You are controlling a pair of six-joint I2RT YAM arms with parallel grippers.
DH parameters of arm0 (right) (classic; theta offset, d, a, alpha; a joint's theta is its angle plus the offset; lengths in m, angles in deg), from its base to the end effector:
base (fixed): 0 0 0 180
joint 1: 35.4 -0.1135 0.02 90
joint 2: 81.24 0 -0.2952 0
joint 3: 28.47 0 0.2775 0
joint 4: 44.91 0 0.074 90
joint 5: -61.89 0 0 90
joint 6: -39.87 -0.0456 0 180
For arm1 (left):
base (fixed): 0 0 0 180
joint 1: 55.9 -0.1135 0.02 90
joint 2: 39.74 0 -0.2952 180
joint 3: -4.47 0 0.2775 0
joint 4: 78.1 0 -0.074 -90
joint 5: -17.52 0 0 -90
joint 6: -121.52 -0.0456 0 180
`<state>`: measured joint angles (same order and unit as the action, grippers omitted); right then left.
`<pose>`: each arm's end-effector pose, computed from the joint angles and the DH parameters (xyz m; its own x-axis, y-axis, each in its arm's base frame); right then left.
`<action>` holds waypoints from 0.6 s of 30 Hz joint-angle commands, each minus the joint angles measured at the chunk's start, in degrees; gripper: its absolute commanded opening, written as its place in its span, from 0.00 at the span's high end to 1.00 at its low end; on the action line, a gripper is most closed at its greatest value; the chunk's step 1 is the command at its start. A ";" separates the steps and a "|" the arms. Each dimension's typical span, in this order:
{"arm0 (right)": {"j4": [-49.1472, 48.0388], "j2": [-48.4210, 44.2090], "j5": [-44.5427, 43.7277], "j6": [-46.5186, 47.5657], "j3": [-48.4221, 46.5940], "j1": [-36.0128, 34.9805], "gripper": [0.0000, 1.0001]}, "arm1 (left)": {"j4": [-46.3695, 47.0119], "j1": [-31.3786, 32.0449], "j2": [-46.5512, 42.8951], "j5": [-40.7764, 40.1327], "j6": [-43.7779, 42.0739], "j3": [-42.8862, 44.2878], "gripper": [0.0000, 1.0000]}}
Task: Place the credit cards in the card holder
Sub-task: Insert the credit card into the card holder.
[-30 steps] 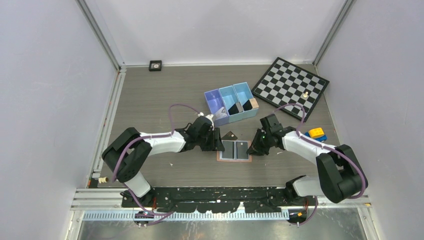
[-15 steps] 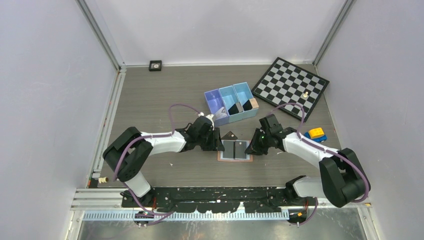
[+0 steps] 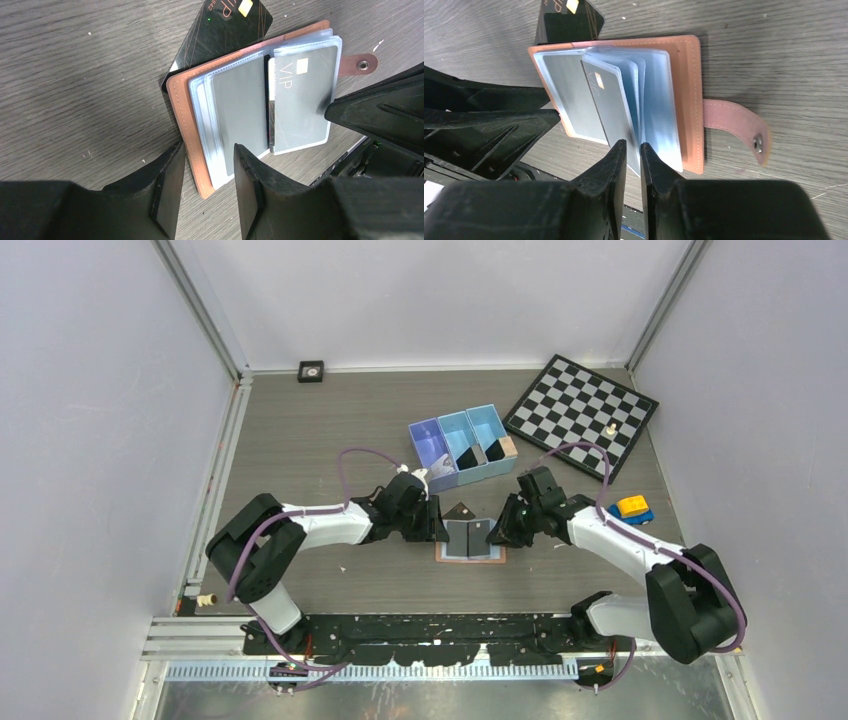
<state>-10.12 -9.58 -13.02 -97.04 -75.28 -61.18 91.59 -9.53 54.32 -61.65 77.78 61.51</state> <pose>0.2097 0.1145 0.1752 -0.9240 0.3368 -0.1812 0.1996 0.8289 0.5226 0.2305 -0.2542 0.1535 -0.9279 -0.0551 -0.3688 0.1857 0.7893 -0.5852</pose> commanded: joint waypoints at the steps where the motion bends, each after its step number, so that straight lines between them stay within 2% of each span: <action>1: -0.77 -1.92 0.28 -0.39 -2.81 -0.91 0.78 | 0.64 -0.14 0.69 0.63 0.15 0.27 0.58; 18: -0.23 1.26 -4.39 -0.17 -7.41 -7.87 0.74 | 0.88 -0.14 -0.39 -0.21 0.16 -0.04 0.57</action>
<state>-9.90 -9.37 -15.07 -97.02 -79.54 -67.14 91.88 -9.53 54.43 -61.37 77.81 61.51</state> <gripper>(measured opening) 0.247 0.427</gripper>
